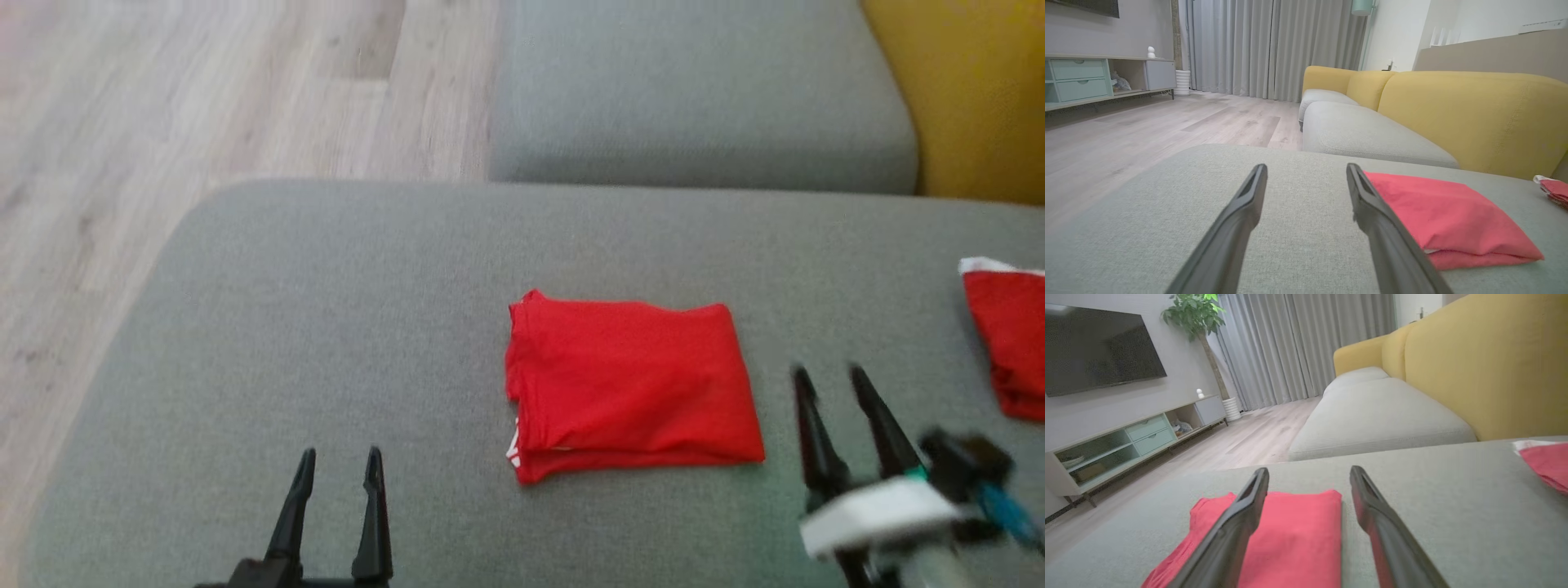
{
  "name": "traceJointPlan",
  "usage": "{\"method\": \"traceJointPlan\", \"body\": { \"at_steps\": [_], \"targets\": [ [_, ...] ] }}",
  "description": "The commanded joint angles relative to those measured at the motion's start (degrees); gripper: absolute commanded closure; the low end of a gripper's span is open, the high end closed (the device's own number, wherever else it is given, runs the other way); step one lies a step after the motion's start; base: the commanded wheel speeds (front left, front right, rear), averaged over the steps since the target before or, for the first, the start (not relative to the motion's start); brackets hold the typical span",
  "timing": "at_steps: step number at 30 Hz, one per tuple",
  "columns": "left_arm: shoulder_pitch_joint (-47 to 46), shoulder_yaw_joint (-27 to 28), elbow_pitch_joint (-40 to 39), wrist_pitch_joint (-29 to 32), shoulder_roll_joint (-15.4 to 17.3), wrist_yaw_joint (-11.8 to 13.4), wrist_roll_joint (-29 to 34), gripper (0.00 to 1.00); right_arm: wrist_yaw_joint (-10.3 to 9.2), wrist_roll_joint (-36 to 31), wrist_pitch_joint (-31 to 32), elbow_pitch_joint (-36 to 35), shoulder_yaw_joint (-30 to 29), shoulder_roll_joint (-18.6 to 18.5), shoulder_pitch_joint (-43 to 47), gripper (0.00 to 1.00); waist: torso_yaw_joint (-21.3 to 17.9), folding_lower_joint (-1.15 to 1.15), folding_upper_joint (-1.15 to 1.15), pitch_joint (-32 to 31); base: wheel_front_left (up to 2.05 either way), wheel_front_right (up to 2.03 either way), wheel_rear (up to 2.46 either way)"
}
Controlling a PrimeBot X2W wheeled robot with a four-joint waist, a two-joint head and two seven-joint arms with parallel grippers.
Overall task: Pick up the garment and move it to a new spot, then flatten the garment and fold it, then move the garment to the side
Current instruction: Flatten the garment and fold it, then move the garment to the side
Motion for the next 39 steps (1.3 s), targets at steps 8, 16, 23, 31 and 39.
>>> {"method": "traceJointPlan", "body": {
  "at_steps": [8,16,23,31,39],
  "targets": [
    [-1.0,4.6,3.2,-0.4,-0.5,-0.1,1.7,0.0,-0.04,-9.2,-0.8,-10.6,-2.7,1.3,12.1,0.0,-1.6,0.01,0.0,-4.0,0.0,0.0,0.0],
    [0.6,6.1,3.7,-0.4,-0.5,-2.0,3.5,0.0,-0.04,-12.3,-0.8,-11.3,-3.9,3.6,15.4,0.0,-2.8,0.01,0.0,-4.9,0.0,0.0,0.0],
    [0.9,6.1,3.5,-0.4,-0.5,-2.6,4.5,0.0,-0.04,-13.4,-0.8,-11.4,-4.2,4.3,15.5,0.0,-3.2,0.01,0.0,-5.1,0.0,0.0,0.0],
    [0.5,5.8,3.7,-0.4,-0.5,-2.8,4.9,0.0,-0.04,-13.9,-0.8,-11.2,-4.5,4.5,15.6,0.0,-3.2,0.01,0.0,-4.7,0.0,0.0,0.0],
    [-0.4,4.8,1.9,-0.4,-0.5,-2.2,5.1,0.0,-0.04,-11.5,-0.8,-10.2,-4.7,4.7,14.4,0.0,-2.6,0.01,0.0,-2.3,0.0,0.0,0.0]
  ]
}}
